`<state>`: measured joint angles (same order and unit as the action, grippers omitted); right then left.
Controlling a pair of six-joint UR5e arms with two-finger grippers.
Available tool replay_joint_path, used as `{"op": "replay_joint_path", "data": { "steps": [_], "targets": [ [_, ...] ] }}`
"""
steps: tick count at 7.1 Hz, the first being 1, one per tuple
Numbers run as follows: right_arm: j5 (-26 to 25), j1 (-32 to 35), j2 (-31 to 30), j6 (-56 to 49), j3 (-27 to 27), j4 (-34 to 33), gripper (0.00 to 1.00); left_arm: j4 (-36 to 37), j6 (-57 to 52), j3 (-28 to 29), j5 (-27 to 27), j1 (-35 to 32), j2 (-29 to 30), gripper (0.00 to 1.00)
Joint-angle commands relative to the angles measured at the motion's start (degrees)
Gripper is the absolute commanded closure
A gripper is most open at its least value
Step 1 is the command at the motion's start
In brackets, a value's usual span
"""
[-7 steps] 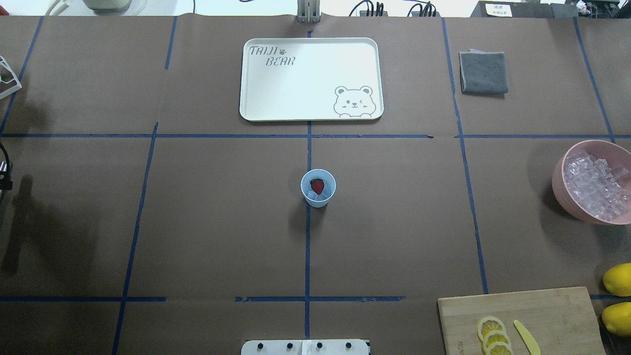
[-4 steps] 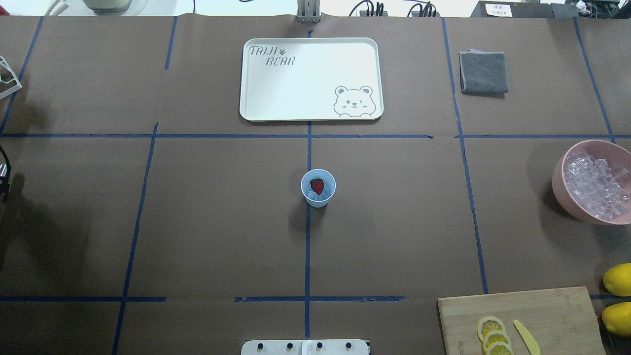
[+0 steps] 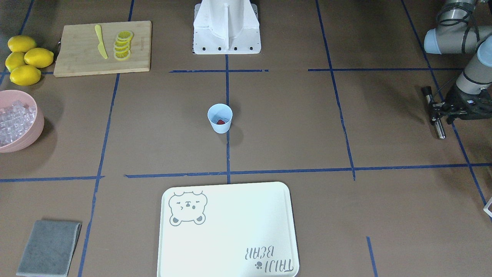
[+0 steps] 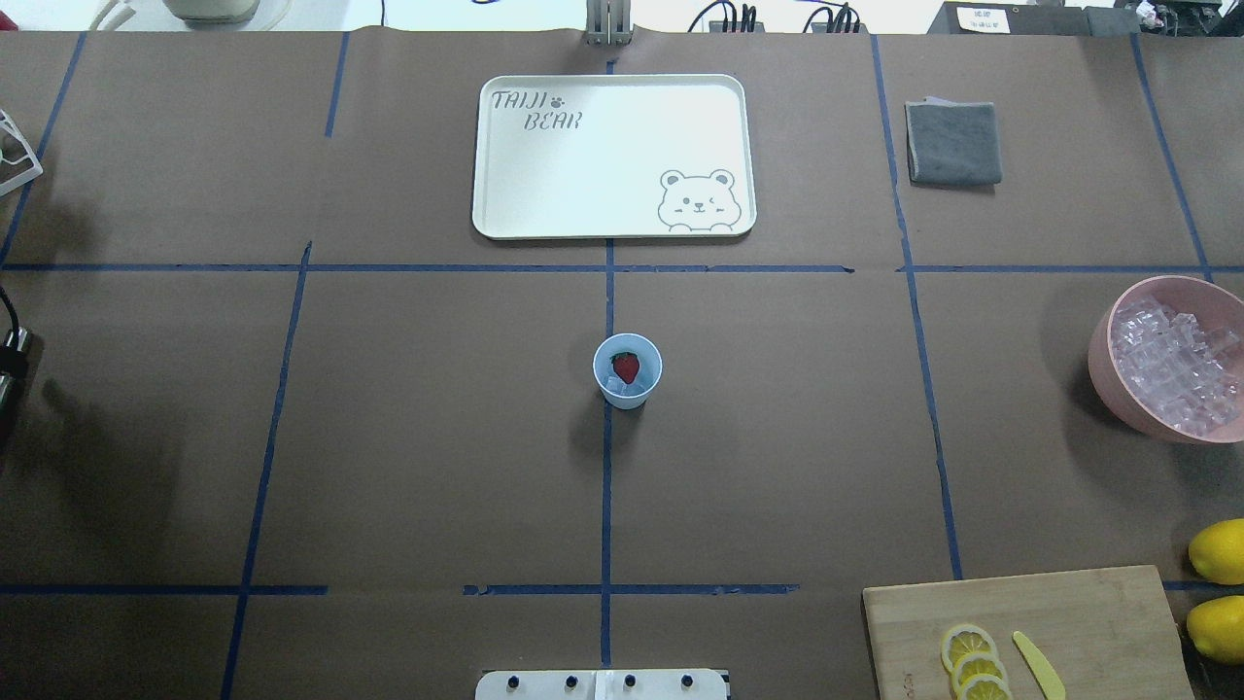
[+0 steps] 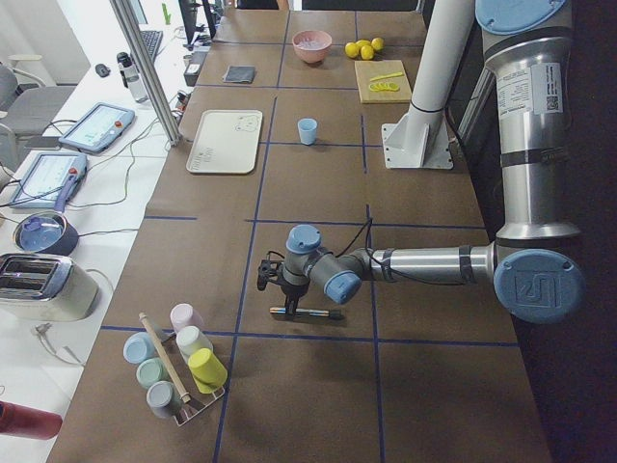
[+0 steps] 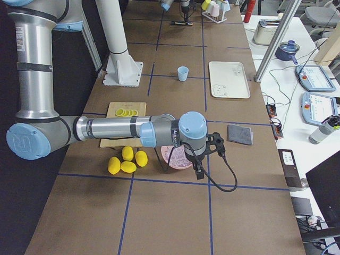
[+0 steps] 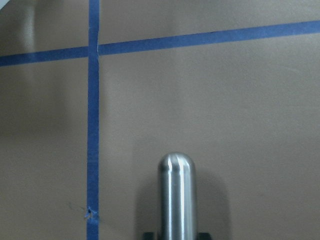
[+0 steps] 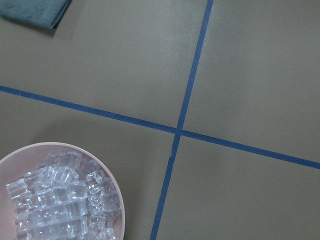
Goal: Mash ice and strawberries in cup
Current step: 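Lower the pestle onto its spot beside the cup rack with the left gripper, then open the left gripper to release the pestle and rise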
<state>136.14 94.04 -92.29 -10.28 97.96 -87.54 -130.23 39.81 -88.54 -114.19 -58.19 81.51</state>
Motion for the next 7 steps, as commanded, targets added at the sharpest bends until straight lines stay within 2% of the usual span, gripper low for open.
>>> {"op": "replay_joint_path", "data": {
  "steps": [1, 2, 3, 6, 7],
  "targets": [
    [0.0, 0.0, 0.0, 0.0, -0.05, 0.0, 0.01, 0.23, -0.09, -1.36, -0.67, -0.26, 0.14, 0.0],
    [0.0, 0.09, -0.09, 0.0, -0.05, 0.0, 0.01, 1.63, -0.61, -3.03, -1.55, -0.7, 0.05, 0.0],
    [0.0, 0.09, -0.35, 0.0, -0.05, 0.09, 0.01, 5.21, -6.88, -3.48, -4.95, -4.79, 0.31, 0.0],
    [0.0, 0.0, -0.7, 0.09, -0.57, -0.52, 0.01, 26.7, -27.18, -11.28, -10.68, -15.79, 2.07, 0.0],
    [0.35, 0.0, -0.7, 0.18, -0.84, -0.53, 0.01, 31.39, -33.77, -11.3, -14.7, -19.82, 3.55, 0.0]
  ]
}}
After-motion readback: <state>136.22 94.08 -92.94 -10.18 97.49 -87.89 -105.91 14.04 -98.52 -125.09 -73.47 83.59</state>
